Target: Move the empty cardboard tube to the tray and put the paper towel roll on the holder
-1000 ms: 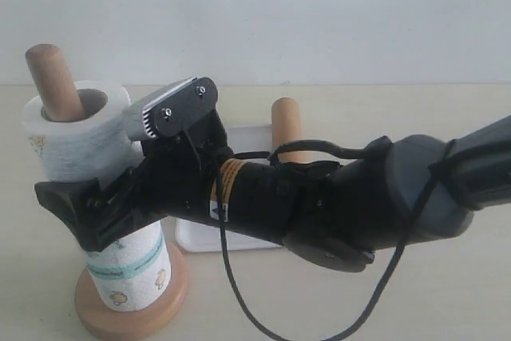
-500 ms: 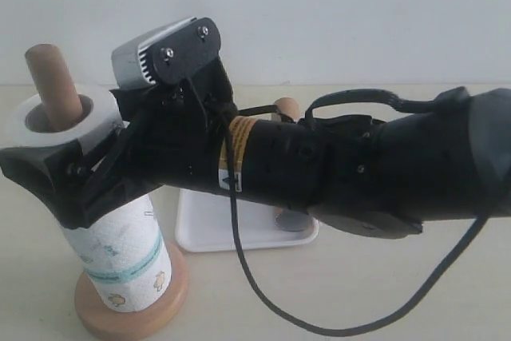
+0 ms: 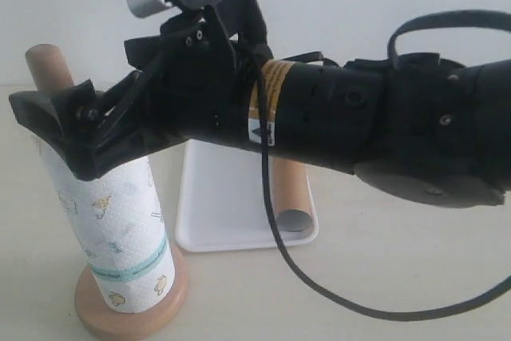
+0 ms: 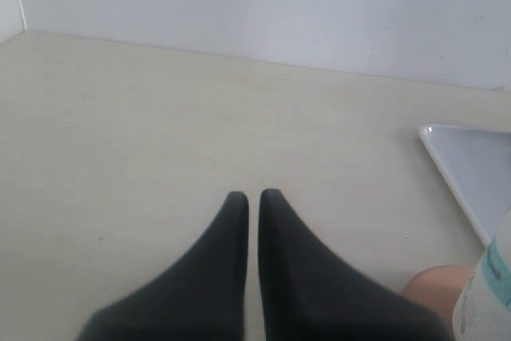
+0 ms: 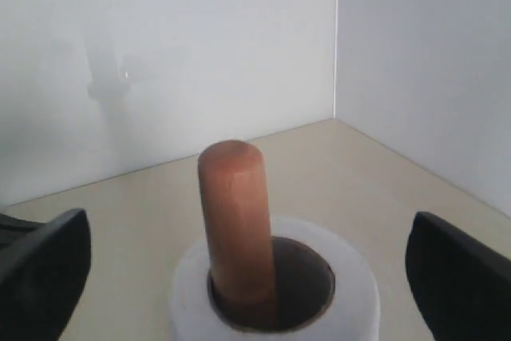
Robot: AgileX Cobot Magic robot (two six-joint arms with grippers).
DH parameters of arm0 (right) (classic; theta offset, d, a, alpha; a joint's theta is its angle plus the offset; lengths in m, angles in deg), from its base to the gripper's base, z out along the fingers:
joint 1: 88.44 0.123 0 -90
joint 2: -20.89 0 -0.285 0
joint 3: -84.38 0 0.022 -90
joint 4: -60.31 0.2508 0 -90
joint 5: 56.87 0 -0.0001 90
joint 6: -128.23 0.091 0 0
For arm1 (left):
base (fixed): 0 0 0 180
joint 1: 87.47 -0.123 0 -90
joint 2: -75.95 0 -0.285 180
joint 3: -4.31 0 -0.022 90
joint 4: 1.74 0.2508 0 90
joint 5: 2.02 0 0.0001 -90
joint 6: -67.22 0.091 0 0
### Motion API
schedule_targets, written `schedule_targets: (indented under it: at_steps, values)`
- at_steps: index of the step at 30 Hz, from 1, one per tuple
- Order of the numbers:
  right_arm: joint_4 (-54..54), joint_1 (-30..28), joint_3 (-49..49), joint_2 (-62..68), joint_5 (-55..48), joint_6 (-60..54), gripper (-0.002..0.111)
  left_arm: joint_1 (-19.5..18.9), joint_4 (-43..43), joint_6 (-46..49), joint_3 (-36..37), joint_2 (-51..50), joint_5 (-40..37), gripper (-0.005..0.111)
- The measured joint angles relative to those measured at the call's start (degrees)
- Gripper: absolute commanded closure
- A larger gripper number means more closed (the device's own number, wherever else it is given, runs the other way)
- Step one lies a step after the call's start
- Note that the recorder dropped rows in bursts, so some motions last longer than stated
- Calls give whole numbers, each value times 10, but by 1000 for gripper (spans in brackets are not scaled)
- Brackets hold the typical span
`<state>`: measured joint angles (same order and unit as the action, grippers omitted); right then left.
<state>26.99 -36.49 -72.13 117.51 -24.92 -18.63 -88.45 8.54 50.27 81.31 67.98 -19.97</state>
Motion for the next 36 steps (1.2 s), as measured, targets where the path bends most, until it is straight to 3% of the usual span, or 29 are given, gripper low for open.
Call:
schedule_targets:
  at_steps: [6,18,21,23,26,27,36]
  values:
    - [0,0,0,-46,-23,0,3,0,0,0,0,0,0,103]
    - [-1,0,1,-133,-165,0,5,0,0,0,0,0,0,103]
    - [-1,0,1,-152,-180,0,25,0,0,0,0,0,0,103]
    - [-1,0,1,-165,-194,0,50,0,0,0,0,0,0,103]
    - [-1,0,1,-185,-233,0,97,0,0,0,0,0,0,103]
    - [-1,0,1,-192,-252,0,108,0,0,0,0,0,0,103]
    - [6,0,1,-217,-342,4,103,0,0,0,0,0,0,103]
